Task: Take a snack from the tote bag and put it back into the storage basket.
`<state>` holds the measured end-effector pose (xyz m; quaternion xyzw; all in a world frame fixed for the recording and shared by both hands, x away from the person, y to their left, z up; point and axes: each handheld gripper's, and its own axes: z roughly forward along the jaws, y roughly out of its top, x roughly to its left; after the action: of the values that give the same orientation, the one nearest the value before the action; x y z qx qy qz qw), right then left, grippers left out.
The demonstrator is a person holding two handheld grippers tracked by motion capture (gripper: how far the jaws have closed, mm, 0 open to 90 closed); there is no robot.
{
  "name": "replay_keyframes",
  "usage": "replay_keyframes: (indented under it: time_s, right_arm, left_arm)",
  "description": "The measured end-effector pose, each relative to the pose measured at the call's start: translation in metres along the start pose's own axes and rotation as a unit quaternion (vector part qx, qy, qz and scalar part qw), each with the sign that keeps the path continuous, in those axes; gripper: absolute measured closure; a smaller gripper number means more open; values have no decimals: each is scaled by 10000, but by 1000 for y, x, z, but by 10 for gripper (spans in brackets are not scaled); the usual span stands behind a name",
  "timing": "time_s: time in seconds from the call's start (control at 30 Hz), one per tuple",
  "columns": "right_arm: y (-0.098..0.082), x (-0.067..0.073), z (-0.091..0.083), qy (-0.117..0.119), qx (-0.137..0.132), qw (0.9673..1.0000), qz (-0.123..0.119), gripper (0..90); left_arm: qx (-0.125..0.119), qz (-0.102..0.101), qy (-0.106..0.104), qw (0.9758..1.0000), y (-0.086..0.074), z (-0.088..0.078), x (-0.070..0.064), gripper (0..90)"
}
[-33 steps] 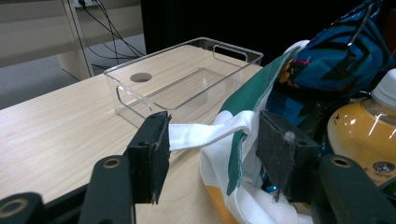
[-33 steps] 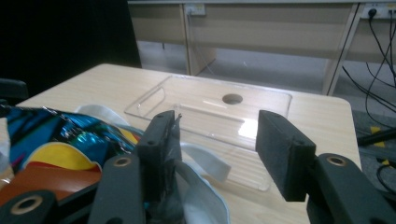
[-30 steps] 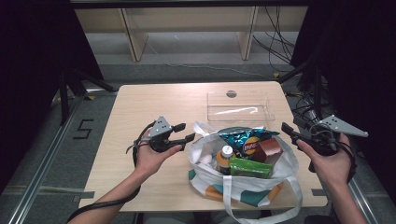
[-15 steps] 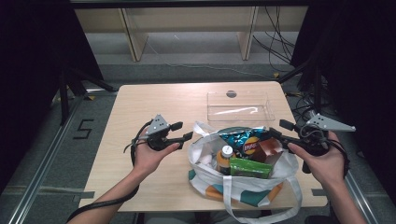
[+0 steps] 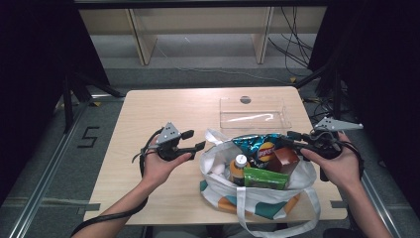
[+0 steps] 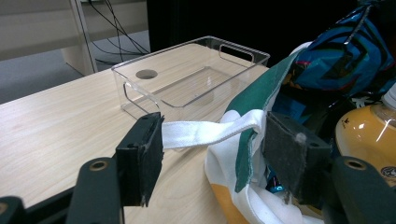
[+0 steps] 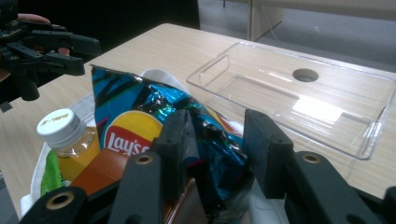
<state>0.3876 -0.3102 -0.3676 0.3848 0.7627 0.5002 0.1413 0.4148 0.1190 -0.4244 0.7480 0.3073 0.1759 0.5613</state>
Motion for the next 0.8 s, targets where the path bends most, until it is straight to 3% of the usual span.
replay_keyframes:
  time_s: [0.1,0.17,0.3,0.33,0.37,0.47,0.53,0.57,0.6,0.67,0.7,0.73,0.77,0.8]
  right_arm:
    - [0,-2,4,-27,-61,9999,-84,696]
    - [1,-3,4,48,70,10000,11,738]
    - [0,-2,6,-67,77,9998,-198,773]
    - [-1,-2,9,-77,-83,9997,-238,785]
    - [0,-2,8,-27,44,9996,-295,800]
    - [-1,-1,9,-28,61,9994,-352,883]
    - [-1,-1,9,-43,36,9991,-431,888]
    - [-2,0,9,-66,45,9990,-436,890]
    - [-3,3,8,-93,-3,9995,-286,893]
    - [-3,2,8,-62,-20,9992,-389,894]
    - [-4,5,8,-43,-48,9997,-248,895]
    - [-4,5,7,-75,-77,9995,-295,896]
    - [-5,6,5,-78,-57,9998,-187,896]
    - [-5,5,7,-67,-221,9995,-193,895]
  left_arm:
    - [-8,-3,-3,10000,0,0,0,368]
    - [-9,-9,-6,10000,0,0,0,365]
    - [-1,13,10,10000,0,0,0,364]
    - [3,14,13,10000,0,0,0,364]
    - [4,13,14,10000,0,0,0,364]
    - [-10,38,-27,10000,-1,0,1,364]
    - [-12,7,-21,10000,-1,1,0,364]
    - [0,-4,-1,10000,-1,1,0,364]
    - [43,39,54,10000,-1,0,0,364]
    - [56,51,96,9999,-1,0,0,364]
    - [63,56,95,9999,-2,0,0,364]
    - [59,63,98,9999,-2,0,0,363]
    - [62,59,98,9999,-1,0,0,361]
    - [57,56,95,9999,-1,0,0,361]
